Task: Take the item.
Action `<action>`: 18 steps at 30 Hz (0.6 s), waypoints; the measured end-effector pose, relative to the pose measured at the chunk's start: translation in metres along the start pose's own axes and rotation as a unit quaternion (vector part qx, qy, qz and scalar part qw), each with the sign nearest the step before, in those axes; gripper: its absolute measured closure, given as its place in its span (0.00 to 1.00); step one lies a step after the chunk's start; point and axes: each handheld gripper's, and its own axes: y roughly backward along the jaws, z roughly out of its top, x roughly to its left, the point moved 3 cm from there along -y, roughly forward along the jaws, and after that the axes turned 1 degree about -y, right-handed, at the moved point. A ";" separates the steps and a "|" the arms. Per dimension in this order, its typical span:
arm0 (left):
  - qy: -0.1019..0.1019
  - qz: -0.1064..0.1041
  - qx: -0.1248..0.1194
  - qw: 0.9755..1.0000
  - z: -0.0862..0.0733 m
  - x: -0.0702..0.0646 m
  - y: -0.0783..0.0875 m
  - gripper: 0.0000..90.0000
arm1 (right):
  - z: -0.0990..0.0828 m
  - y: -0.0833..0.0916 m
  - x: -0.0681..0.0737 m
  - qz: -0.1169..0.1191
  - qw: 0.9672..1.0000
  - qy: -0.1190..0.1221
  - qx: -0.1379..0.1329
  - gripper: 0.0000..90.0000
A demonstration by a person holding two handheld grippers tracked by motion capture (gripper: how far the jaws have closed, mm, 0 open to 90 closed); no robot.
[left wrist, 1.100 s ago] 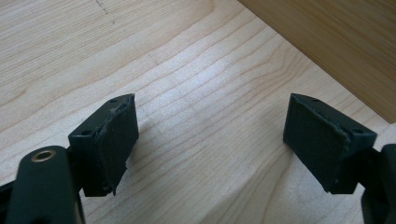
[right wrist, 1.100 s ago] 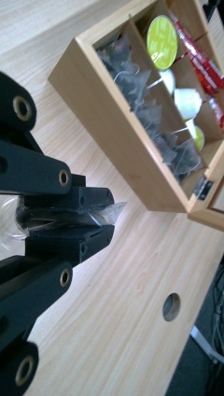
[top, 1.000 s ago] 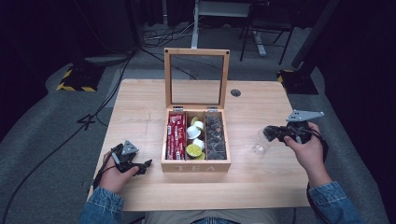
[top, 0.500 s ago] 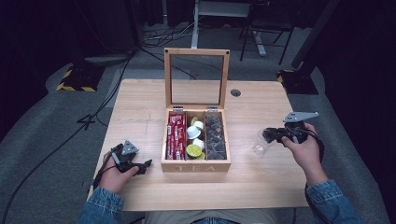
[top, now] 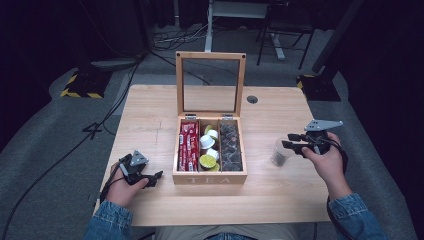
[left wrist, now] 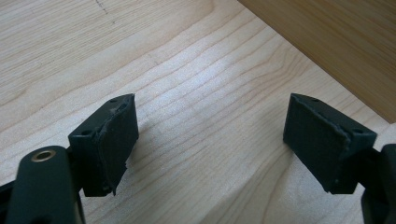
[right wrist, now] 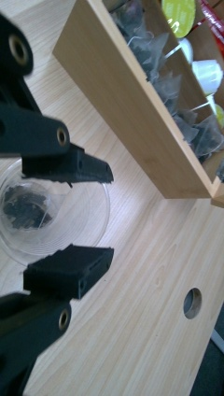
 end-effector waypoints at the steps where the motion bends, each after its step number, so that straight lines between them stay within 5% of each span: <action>1: 0.001 0.001 -0.002 1.000 0.000 0.000 0.000 0.21 | 0.001 0.001 0.000 0.000 1.000 -0.003 -0.006 0.55; 6: -0.002 -0.004 -0.001 1.000 -0.002 0.000 0.002 0.21 | 0.010 0.004 -0.001 -0.001 0.999 -0.013 -0.029 0.42; 18: -0.004 -0.002 0.000 1.000 -0.001 0.002 0.001 0.20 | 0.042 0.014 0.005 -0.004 0.998 -0.004 -0.065 0.36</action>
